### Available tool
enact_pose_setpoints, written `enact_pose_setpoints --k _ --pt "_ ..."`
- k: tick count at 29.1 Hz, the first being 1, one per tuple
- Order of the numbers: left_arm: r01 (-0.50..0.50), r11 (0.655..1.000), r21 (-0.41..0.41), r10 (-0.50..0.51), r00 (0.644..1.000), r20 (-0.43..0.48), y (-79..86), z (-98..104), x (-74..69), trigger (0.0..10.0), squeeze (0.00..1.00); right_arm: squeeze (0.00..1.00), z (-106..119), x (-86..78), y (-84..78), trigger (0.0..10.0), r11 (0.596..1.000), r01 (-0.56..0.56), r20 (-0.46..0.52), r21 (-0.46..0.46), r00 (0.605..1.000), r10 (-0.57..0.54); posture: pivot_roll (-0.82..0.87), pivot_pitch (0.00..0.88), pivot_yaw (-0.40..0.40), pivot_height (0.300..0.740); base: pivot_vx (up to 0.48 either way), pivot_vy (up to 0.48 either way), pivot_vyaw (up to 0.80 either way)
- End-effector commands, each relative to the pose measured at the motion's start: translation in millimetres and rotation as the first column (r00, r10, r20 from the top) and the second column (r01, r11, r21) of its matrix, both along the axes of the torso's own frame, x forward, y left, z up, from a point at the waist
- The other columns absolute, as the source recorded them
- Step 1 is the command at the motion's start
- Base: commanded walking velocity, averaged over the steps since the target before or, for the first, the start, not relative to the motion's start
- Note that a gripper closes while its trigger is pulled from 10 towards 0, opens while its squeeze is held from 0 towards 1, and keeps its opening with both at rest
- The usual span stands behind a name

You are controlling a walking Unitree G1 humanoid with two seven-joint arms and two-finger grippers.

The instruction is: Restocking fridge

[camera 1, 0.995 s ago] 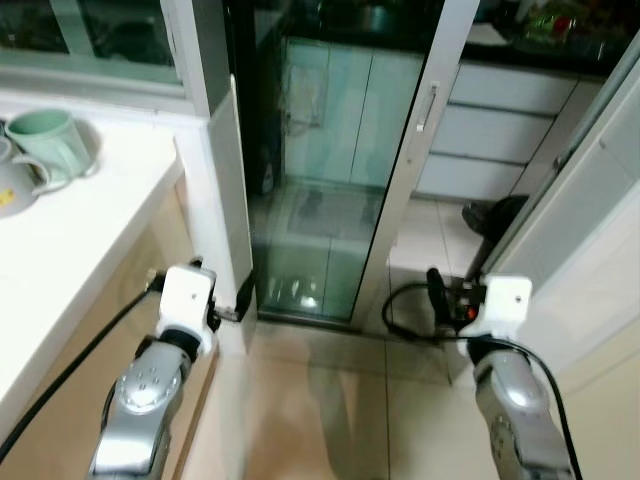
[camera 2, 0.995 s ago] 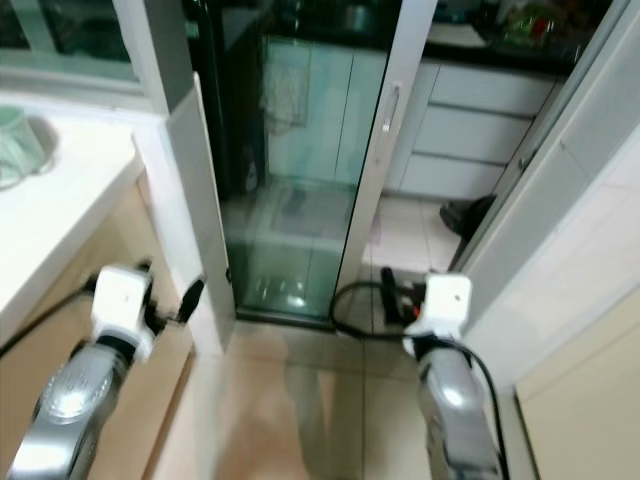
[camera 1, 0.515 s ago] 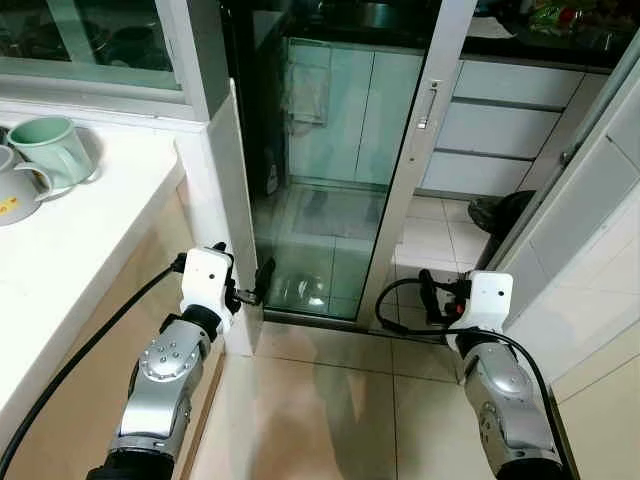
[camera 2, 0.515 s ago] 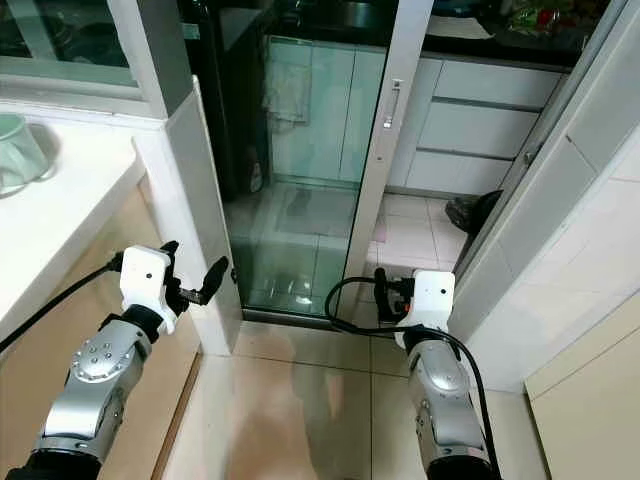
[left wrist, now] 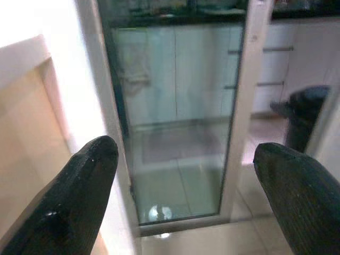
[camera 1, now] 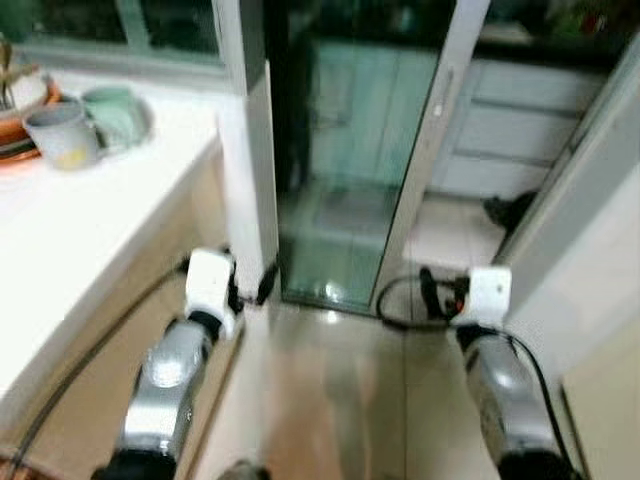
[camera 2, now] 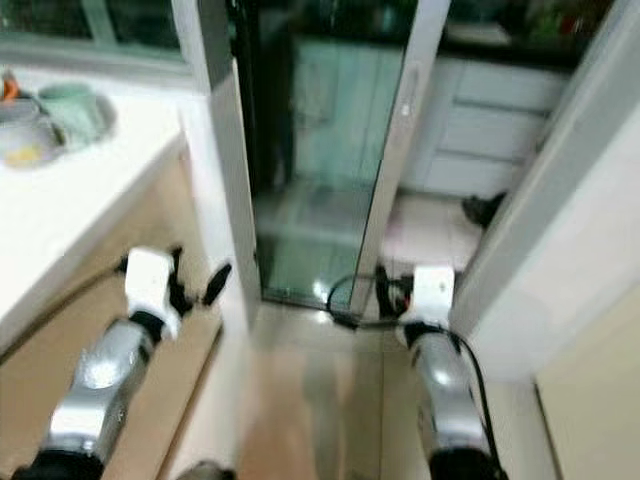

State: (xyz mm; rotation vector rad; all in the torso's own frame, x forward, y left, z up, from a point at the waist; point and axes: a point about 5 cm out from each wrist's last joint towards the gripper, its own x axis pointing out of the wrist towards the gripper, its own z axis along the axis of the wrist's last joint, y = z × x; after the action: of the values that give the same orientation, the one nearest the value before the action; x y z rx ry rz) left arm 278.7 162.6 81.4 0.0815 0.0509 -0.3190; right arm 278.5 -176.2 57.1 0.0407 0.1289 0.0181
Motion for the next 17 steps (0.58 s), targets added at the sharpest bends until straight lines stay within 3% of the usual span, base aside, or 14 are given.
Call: enact_pose_setpoints --k 1,17 --pt "0.016 1.000 0.003 -0.016 0.999 0.036 -1.2 8.6 5.8 10.0 0.00 0.00 -1.0 -0.6 -2.6 10.0 1.000 0.013 0.001 -0.003 1.000 -0.013 -0.09 0.000 -0.009 0.740 -0.255 0.000 0.00" --pt "0.034 0.999 -0.007 -0.034 0.998 0.054 -4.5 10.0 5.7 10.0 0.00 0.00 -4.7 -0.4 -2.7 10.0 1.000 0.005 -0.009 -0.007 1.000 -0.005 -0.08 0.000 -0.015 0.740 -0.270 0.000 0.00"
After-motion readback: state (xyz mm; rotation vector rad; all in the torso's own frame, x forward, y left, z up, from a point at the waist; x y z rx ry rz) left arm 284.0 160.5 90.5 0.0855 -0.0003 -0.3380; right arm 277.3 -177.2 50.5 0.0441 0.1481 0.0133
